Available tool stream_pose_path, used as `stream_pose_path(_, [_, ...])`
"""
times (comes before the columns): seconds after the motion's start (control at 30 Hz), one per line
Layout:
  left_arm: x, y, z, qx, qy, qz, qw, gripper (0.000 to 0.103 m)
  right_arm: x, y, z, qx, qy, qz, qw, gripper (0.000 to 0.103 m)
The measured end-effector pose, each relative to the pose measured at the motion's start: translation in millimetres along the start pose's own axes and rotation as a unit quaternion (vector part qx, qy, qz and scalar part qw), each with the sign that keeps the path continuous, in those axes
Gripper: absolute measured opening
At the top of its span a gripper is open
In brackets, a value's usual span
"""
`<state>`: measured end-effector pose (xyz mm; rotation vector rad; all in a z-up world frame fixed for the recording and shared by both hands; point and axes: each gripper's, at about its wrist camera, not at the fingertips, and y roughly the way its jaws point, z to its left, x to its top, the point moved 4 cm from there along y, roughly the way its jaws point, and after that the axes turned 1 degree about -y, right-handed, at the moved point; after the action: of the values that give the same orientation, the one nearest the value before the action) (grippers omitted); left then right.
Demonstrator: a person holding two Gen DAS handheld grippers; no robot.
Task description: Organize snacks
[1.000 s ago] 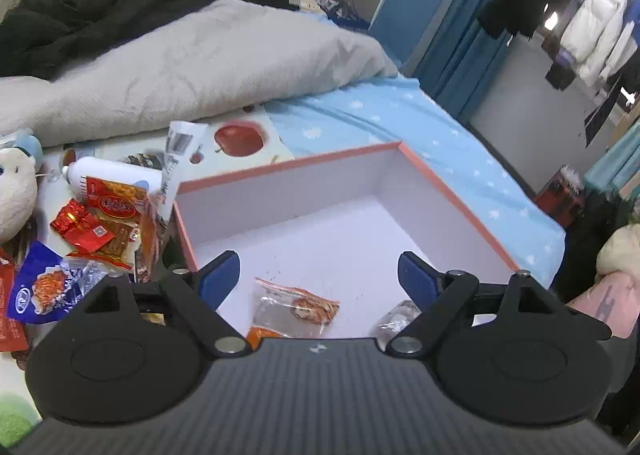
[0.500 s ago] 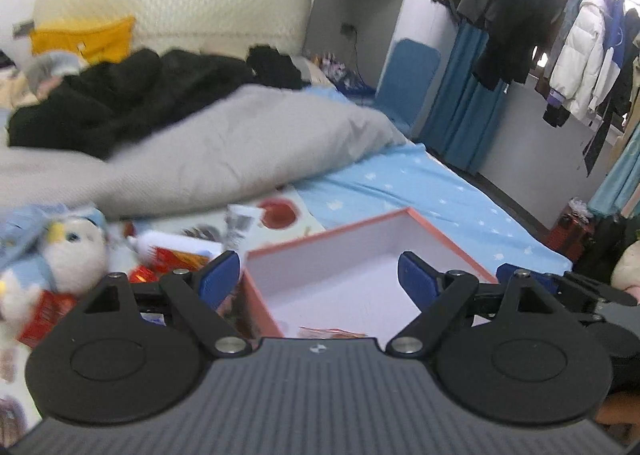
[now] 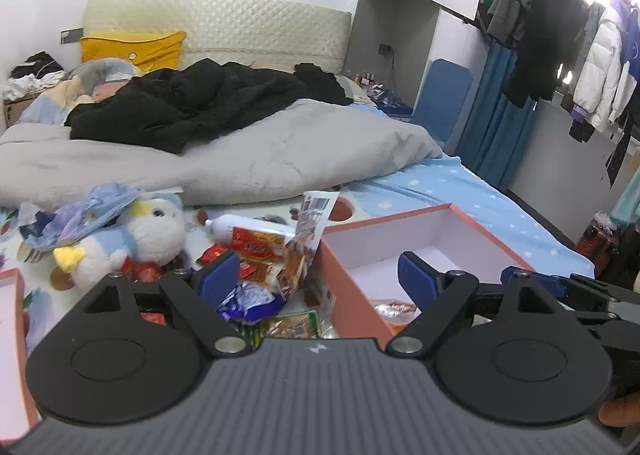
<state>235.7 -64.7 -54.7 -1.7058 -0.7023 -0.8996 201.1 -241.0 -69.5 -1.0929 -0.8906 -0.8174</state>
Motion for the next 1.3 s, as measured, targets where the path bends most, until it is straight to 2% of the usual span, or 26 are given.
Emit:
stream_pose_path(0.2, [-27.4, -22.8, 20.3, 0.012, -0.012, 0.008, 0.9998, 0.089, -18.5, -11.2, 25.7, -0.006, -0.041, -0.002, 0.999, 0.071])
stream_pose_path(0.4, [-57.7, -43.0, 39.9, 0.031, -0.030, 0.015, 0.9990, 0.089, -40.6, -16.3, 42.2, 0.010, -0.036, 0.025, 0.999, 0.071])
stream_pose_path(0.73, [-107.2, -56.4, 69.9, 0.056, -0.063, 0.051, 0.9952, 0.089, -89.6, -16.4, 69.2, 0.037, -0.035, 0.082, 0.995, 0.071])
stream_pose_path(1.0, [-122.9, -37.3, 94.5, 0.072, -0.082, 0.080, 0.9908, 0.089, -99.6, 2.5, 76.9, 0.046, -0.040, 0.101, 0.993, 0.071])
stream_pose_path(1.3, [-128.1, 12.7, 120.9, 0.084, -0.092, 0.094, 0.9877, 0.089, -109.8, 48.4, 86.8, 0.060, -0.079, 0.125, 0.987, 0.071])
